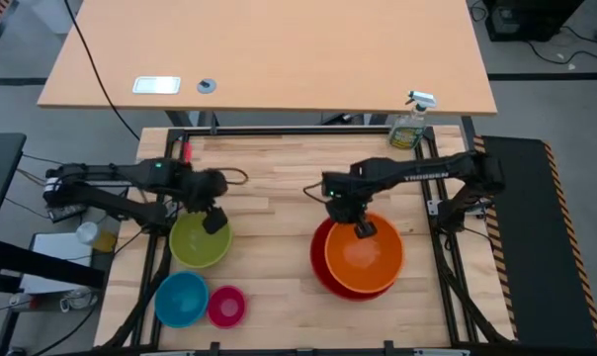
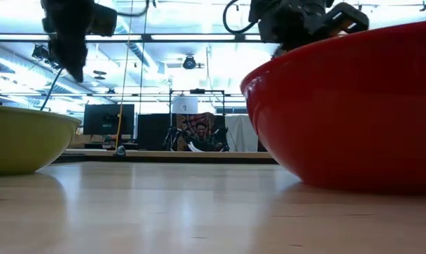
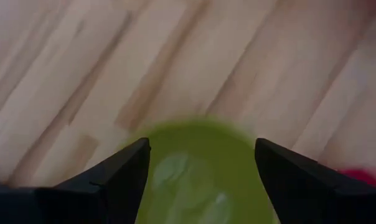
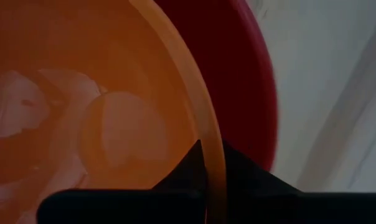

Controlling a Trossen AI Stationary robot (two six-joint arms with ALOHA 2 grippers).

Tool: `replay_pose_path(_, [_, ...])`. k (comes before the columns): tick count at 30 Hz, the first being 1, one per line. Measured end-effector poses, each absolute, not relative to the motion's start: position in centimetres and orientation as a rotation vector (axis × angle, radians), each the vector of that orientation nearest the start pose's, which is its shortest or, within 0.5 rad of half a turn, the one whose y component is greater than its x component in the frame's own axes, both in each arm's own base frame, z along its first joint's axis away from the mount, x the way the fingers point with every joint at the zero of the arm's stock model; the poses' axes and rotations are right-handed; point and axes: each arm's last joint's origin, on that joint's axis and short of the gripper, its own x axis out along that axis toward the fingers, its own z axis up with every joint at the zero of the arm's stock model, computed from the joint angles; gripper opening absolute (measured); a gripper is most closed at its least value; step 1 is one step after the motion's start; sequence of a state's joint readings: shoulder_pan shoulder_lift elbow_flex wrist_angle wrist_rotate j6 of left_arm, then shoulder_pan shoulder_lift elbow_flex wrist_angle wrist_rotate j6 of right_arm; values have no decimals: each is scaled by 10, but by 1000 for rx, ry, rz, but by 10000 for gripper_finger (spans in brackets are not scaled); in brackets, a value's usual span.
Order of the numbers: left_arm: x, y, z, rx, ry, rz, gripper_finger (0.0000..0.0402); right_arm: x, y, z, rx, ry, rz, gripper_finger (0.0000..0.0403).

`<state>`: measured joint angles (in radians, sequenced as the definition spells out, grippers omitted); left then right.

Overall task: Nest bowls inside each other
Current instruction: Stack the orange bowl into the red bowl, then stack the green bowl on top of the orange bowl

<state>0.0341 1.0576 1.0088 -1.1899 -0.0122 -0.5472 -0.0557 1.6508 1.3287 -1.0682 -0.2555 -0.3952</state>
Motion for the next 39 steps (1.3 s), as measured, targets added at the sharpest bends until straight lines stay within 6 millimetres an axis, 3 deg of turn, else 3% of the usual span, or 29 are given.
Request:
replay_pose_path(8, [186,-2,263,-260,1496,223,293,308,-7,249,-85,1346,381,107])
replay_pose_path(15, [199,-3,245,-148,1624,164,286,312,-6,273,-56,1324,348,158])
replay_pose_path(21, [203,0,240,-12,1651,147,267,311,-9,297,-66,1327,315,160])
replay_pose_path(31, [194,1,251,51,1581,150,249,284,-20,316,-57,1335,186,160])
replay_pose_path(39, [175,7,213,112,1688,186,249,270,-22,336,-98,1246,92,160])
